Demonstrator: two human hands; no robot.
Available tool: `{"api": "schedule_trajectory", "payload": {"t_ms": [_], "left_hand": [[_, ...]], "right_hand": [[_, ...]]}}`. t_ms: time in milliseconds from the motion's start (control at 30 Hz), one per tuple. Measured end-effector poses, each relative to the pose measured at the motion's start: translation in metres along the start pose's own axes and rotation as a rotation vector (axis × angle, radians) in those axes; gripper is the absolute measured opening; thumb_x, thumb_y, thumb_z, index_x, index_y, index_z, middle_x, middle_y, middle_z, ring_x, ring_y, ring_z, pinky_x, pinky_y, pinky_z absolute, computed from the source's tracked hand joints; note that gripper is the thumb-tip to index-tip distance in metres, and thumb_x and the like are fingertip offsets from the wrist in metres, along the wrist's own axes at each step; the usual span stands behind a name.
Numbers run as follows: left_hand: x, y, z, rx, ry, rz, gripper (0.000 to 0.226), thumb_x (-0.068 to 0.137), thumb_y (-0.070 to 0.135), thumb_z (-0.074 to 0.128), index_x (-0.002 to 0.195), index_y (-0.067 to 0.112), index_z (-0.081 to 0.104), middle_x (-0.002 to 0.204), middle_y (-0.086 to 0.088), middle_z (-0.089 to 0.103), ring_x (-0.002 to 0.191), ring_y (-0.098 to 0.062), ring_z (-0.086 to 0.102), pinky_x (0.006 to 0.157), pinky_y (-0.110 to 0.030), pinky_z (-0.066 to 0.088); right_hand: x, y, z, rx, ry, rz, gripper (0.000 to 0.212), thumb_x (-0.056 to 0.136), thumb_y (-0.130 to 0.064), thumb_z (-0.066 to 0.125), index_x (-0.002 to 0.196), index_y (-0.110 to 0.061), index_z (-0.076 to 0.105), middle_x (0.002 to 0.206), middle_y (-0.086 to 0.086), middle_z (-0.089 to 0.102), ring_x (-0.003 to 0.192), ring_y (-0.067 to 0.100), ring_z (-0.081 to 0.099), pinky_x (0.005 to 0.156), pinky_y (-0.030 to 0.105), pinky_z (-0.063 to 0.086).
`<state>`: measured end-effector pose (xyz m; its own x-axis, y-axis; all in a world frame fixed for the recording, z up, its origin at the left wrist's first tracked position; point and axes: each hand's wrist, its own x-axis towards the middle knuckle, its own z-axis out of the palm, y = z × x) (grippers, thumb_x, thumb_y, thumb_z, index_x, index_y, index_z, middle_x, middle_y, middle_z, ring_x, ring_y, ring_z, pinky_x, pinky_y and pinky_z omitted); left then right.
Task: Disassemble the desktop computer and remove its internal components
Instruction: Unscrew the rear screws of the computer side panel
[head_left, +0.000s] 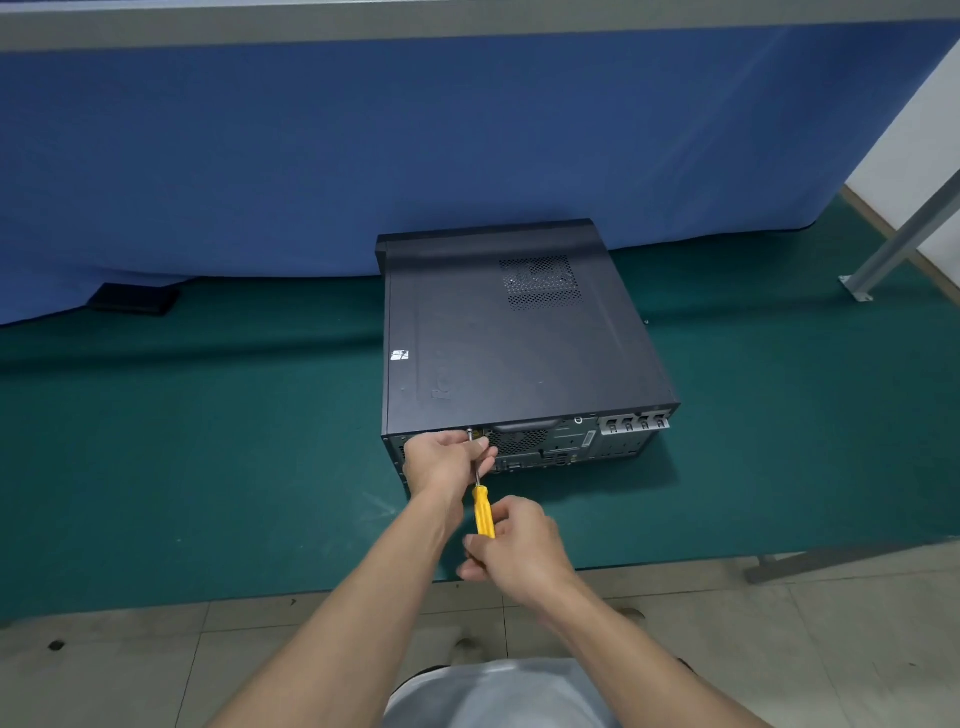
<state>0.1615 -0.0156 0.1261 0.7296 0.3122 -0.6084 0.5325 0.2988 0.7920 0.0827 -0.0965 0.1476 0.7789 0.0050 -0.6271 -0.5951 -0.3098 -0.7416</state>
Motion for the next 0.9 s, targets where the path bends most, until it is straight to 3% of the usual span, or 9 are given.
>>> {"api": "schedule_trajectory", "payload": {"t_ms": [67,200,267,367,500,600,733,800,900], "left_hand": [[0.0,0.0,0.002,0.024,0.017,0.011,0.017,0.085,-0.013,0.062,0.083,0.004,0.059,0.085,-0.02,0.07,0.072,-0.024,0.073,0.066,-0.029,0.06],[0.0,0.007,0.003,-0.132,-0.083,-0.073,0.012,0.091,-0.018,0.047,0.093,-0.008,0.053,0.081,-0.026,0.064,0.071,-0.032,0.069,0.055,-0.026,0.059],[0.0,0.009,0.0,-0.181,-0.124,-0.1,0.011,0.092,-0.018,0.045,0.093,-0.01,0.052,0.081,-0.028,0.064,0.072,-0.033,0.069,0.055,-0.027,0.059],[-0.001,0.005,-0.001,-0.187,-0.108,-0.115,0.01,0.091,-0.015,0.05,0.09,-0.009,0.058,0.082,-0.026,0.068,0.07,-0.031,0.072,0.057,-0.028,0.06],[0.001,0.0,0.0,0.028,0.013,-0.02,0.014,0.082,-0.011,0.067,0.09,0.0,0.063,0.083,-0.018,0.071,0.069,-0.022,0.073,0.065,-0.029,0.06],[0.0,0.002,0.003,-0.003,0.019,-0.029,0.01,0.087,-0.013,0.06,0.088,-0.003,0.061,0.082,-0.02,0.07,0.068,-0.024,0.073,0.063,-0.029,0.061],[-0.002,0.005,0.002,-0.167,-0.085,-0.093,0.01,0.091,-0.017,0.049,0.089,-0.01,0.056,0.079,-0.026,0.065,0.067,-0.03,0.07,0.054,-0.027,0.059],[-0.002,0.005,0.0,-0.184,-0.107,-0.101,0.01,0.091,-0.016,0.049,0.088,-0.01,0.057,0.08,-0.026,0.066,0.069,-0.031,0.071,0.055,-0.027,0.059],[-0.002,0.002,-0.001,-0.068,-0.032,-0.056,0.008,0.087,-0.013,0.06,0.092,-0.007,0.061,0.085,-0.023,0.07,0.071,-0.028,0.073,0.061,-0.028,0.06]], "right_hand": [[0.002,0.002,0.002,-0.071,0.029,-0.032,0.012,0.087,-0.009,0.063,0.093,-0.015,0.054,0.071,0.001,0.069,0.057,0.01,0.069,0.055,0.017,0.05],[0.005,0.002,-0.011,0.67,-0.288,0.157,0.007,0.094,0.0,0.053,0.098,0.004,0.056,0.081,0.02,0.066,0.071,0.028,0.067,0.064,0.031,0.057],[0.004,0.001,-0.016,0.816,-0.396,0.2,0.01,0.095,0.004,0.048,0.099,0.009,0.055,0.084,0.026,0.065,0.073,0.033,0.068,0.064,0.033,0.057],[0.002,0.0,-0.01,0.542,-0.23,0.109,0.009,0.092,0.004,0.054,0.1,0.008,0.056,0.08,0.019,0.065,0.069,0.027,0.07,0.062,0.027,0.057],[-0.001,0.001,0.0,0.112,0.035,0.031,0.016,0.085,-0.006,0.068,0.096,-0.011,0.057,0.082,0.007,0.07,0.063,0.014,0.071,0.063,0.024,0.058],[0.001,0.003,-0.003,0.254,-0.015,0.048,0.017,0.087,-0.004,0.065,0.101,-0.003,0.057,0.081,0.01,0.069,0.065,0.018,0.069,0.061,0.024,0.056],[0.003,0.004,-0.016,0.826,-0.36,0.2,0.016,0.094,0.002,0.05,0.108,0.008,0.053,0.085,0.024,0.066,0.072,0.029,0.067,0.065,0.032,0.057],[0.003,0.004,-0.016,0.776,-0.345,0.171,0.014,0.094,0.006,0.048,0.107,0.01,0.054,0.084,0.023,0.066,0.071,0.028,0.068,0.063,0.03,0.057],[0.002,0.003,-0.005,0.38,-0.093,0.066,0.012,0.091,0.002,0.058,0.103,-0.001,0.056,0.084,0.014,0.069,0.072,0.023,0.072,0.067,0.028,0.059]]}}
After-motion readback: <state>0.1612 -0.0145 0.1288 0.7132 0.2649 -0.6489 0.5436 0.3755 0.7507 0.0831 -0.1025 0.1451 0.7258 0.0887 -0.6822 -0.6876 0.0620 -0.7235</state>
